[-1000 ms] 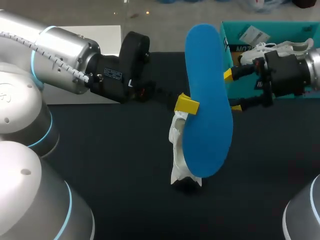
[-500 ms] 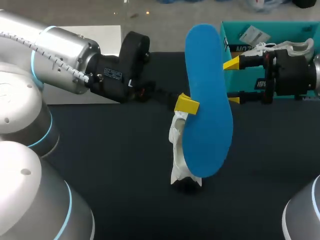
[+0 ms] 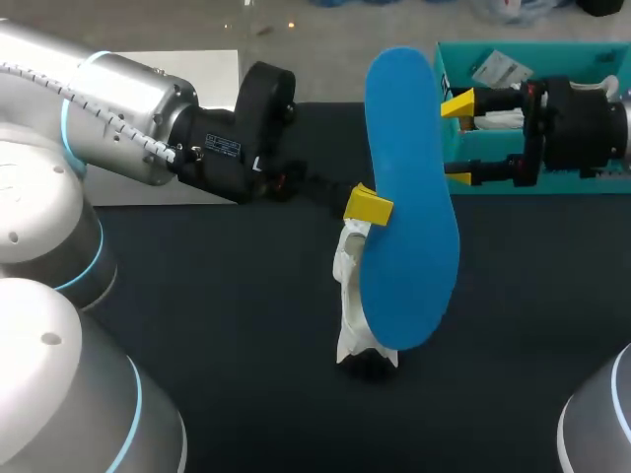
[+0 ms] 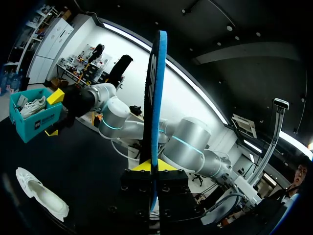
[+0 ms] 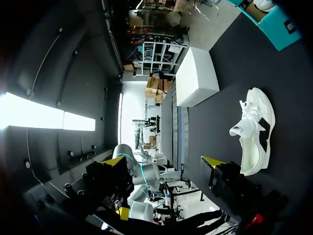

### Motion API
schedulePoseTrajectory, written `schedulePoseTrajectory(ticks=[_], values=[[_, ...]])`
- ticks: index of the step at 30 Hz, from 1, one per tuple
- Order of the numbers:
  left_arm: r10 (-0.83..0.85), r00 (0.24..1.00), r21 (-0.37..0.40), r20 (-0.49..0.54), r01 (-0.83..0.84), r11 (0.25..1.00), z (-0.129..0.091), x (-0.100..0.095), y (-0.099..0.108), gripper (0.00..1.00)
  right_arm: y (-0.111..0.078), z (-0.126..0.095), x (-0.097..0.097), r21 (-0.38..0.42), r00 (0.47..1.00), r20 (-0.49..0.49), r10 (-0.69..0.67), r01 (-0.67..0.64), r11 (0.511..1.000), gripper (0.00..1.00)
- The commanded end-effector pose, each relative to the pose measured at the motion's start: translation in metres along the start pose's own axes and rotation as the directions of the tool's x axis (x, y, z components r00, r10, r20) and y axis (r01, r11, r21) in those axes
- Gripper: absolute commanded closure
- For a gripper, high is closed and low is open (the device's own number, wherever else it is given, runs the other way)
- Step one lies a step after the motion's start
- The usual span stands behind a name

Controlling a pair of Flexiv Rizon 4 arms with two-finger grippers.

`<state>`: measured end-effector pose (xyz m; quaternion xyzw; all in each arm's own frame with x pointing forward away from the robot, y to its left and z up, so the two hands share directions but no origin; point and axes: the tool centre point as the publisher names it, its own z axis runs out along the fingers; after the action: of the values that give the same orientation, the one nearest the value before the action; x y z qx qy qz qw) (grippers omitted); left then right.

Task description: Take the shoe out of the shoebox, open the shoe tongue, remove and reinsert the insole, then place the shoe into the shoebox

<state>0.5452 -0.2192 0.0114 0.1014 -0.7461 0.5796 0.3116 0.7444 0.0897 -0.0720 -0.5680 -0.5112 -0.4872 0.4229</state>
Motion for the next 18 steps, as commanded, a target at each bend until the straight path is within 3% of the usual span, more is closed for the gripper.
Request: schedulePoseTrajectory(ticks=[1, 4, 8, 18], values=[[-0.001, 1.0, -0.004, -0.001, 0.001, 1.0, 0.001, -0.001, -0.002, 1.0, 0.002, 0.003, 0.0, 0.002, 1.0, 0.002, 0.0, 0.0, 1.0, 0.0], [0.078, 0.996, 0.002, 0.042, -0.078, 0.997, -0.001, -0.009, 0.0, 1.0, 0.002, 0.003, 0.0, 0.002, 1.0, 0.002, 0.0, 0.0, 1.0, 0.0], [0.327, 0.932, -0.063, 0.158, -0.321, 0.945, -0.009, -0.027, 0.003, 1.0, 0.002, 0.003, 0.0, 0.002, 1.0, 0.002, 0.0, 0.0, 1.0, 0.0], [0.747, 0.658, -0.348, 0.099, -0.68, 0.645, -0.023, -0.054, 0.005, 1.0, 0.002, 0.003, 0.0, 0.002, 1.0, 0.002, 0.0, 0.0, 1.0, 0.0]])
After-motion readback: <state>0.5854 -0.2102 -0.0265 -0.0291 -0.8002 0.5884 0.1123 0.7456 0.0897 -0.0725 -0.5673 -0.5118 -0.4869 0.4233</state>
